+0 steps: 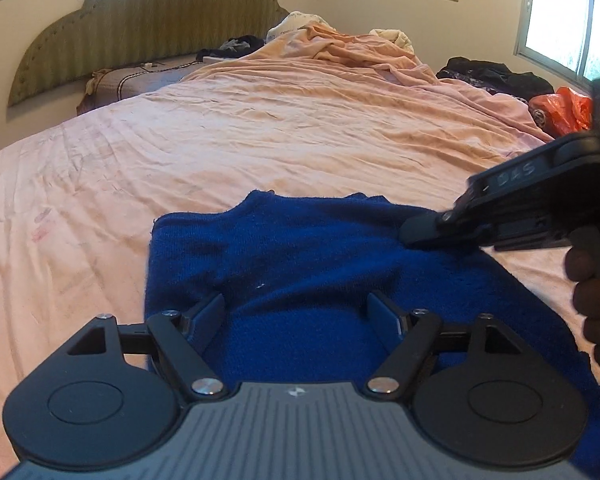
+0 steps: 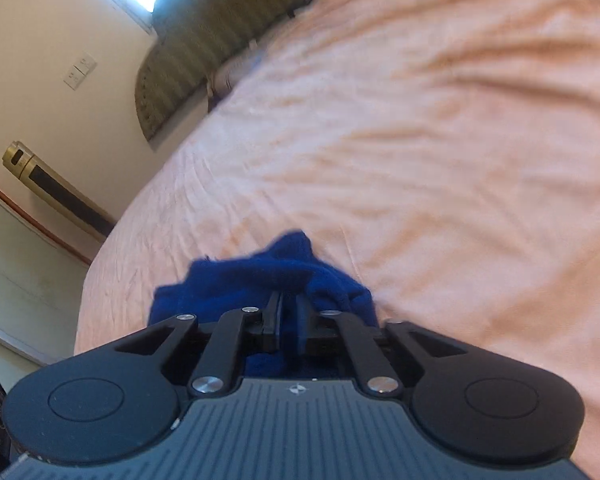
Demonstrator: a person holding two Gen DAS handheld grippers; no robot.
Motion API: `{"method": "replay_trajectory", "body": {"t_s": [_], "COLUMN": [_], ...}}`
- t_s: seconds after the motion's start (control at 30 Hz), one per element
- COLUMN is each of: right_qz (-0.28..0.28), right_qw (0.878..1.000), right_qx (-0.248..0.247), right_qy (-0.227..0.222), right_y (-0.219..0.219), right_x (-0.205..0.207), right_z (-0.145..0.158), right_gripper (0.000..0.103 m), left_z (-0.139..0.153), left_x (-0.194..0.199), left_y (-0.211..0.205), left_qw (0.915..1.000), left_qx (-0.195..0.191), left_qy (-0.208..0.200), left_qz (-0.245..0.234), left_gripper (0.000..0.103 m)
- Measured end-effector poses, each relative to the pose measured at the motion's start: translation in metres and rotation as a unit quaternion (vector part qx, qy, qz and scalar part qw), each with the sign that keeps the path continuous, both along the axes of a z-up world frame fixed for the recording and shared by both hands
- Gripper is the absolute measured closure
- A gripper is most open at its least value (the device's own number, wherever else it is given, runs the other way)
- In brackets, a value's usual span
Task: Fold small clothes
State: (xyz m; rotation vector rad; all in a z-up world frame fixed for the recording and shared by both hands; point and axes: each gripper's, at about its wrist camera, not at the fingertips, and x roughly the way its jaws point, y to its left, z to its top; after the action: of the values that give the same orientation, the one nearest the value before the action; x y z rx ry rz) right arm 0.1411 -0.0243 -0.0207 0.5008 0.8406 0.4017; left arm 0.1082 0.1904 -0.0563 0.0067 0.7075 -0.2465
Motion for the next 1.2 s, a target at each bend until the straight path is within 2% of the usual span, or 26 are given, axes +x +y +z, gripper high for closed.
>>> {"method": "replay_trajectory", "body": {"t_s": [0.07, 0.1, 0.17, 0.27, 0.3, 0.37, 0.43, 0.53, 0.6, 0.67, 0.73, 0.77, 0.83, 0.93, 0.97, 1.0, 1.03, 1.07, 1.13, 1.2], "right_qz": [0.000, 0.009, 0.038, 0.047, 0.041, 0.035, 0.021, 0.011, 0.008, 0.022, 0.030, 0.031, 0.033, 0.059, 0.070, 0.083, 0.101, 0.116, 0.130, 0.127], "right_qw": [0.999, 0.998, 0.998, 0.998, 0.997, 0.997, 0.998, 0.998, 0.998, 0.996, 0.995, 0.995, 0.995, 0.997, 0.996, 0.994, 0.993, 0.991, 0.988, 0.985], "right_qx": [-0.009, 0.001, 0.008, -0.038, -0.059, -0.063, -0.056, -0.057, -0.058, -0.061, -0.064, -0.064, -0.070, -0.056, -0.059, -0.063, -0.063, -0.062, -0.085, -0.113], "right_qy": [-0.049, -0.058, -0.045, -0.016, 0.005, -0.021, -0.009, 0.010, -0.012, -0.056, -0.076, -0.074, -0.060, -0.017, -0.013, -0.009, -0.002, 0.003, -0.008, -0.031], "right_y": [0.006, 0.009, 0.018, 0.033, 0.035, 0.032, 0.028, 0.024, 0.019, 0.008, -0.007, -0.015, -0.027, -0.032, -0.027, -0.021, -0.015, -0.007, 0.003, 0.003], "right_x": [-0.015, -0.018, -0.019, -0.006, 0.002, 0.006, 0.009, 0.006, -0.014, -0.044, -0.070, -0.078, -0.089, -0.097, -0.099, -0.100, -0.101, -0.101, -0.100, -0.097], "right_z": [0.020, 0.025, 0.025, 0.008, -0.002, -0.016, -0.018, -0.008, 0.008, 0.027, 0.035, 0.034, 0.028, 0.009, 0.004, 0.000, -0.004, -0.007, -0.005, 0.009], "right_gripper": [0.061, 0.059, 0.057, 0.054, 0.060, 0.072, 0.077, 0.077, 0.068, 0.057, 0.046, 0.042, 0.042, 0.042, 0.044, 0.046, 0.053, 0.066, 0.077, 0.083], "left_z": [0.002, 0.002, 0.001, 0.001, 0.000, -0.003, -0.003, -0.002, 0.006, 0.020, 0.032, 0.036, 0.034, 0.015, 0.007, 0.004, 0.004, 0.004, 0.006, 0.009], "left_x": [0.000, 0.000, 0.002, 0.002, 0.002, 0.003, 0.007, 0.007, -0.004, -0.029, -0.061, -0.075, -0.095, -0.104, -0.104, -0.107, -0.108, -0.105, -0.097, -0.089], "left_y": [-0.001, -0.001, -0.004, -0.004, -0.004, -0.002, -0.001, -0.006, -0.004, 0.004, 0.019, 0.028, 0.046, 0.072, 0.077, 0.078, 0.076, 0.073, 0.063, 0.049], "left_qw": [1.0000, 1.0000, 1.0000, 1.0000, 1.0000, 1.0000, 1.0000, 0.9999, 0.9998, 0.9993, 0.9979, 0.9971, 0.9948, 0.9835, 0.9777, 0.9758, 0.9759, 0.9748, 0.9702, 0.9747], "left_qx": [0.001, 0.002, 0.004, 0.005, 0.005, 0.000, -0.003, 0.011, 0.011, -0.010, -0.043, -0.057, -0.088, -0.157, -0.182, -0.193, -0.194, -0.201, -0.224, -0.201], "left_qy": [-0.001, -0.001, -0.001, -0.002, -0.005, -0.009, -0.007, -0.006, -0.013, -0.030, -0.046, -0.046, -0.034, 0.032, 0.050, 0.046, 0.043, 0.053, 0.070, 0.081], "left_qz": [0.001, 0.001, 0.002, 0.002, 0.001, -0.002, 0.000, 0.001, 0.011, 0.020, 0.016, 0.020, 0.040, 0.084, 0.092, 0.093, 0.091, 0.082, 0.061, 0.057], "left_gripper": [0.025, 0.024, 0.024, 0.022, 0.021, 0.019, 0.016, 0.016, 0.015, 0.015, 0.014, 0.014, 0.013, 0.014, 0.014, 0.014, 0.015, 0.015, 0.028, 0.042]}}
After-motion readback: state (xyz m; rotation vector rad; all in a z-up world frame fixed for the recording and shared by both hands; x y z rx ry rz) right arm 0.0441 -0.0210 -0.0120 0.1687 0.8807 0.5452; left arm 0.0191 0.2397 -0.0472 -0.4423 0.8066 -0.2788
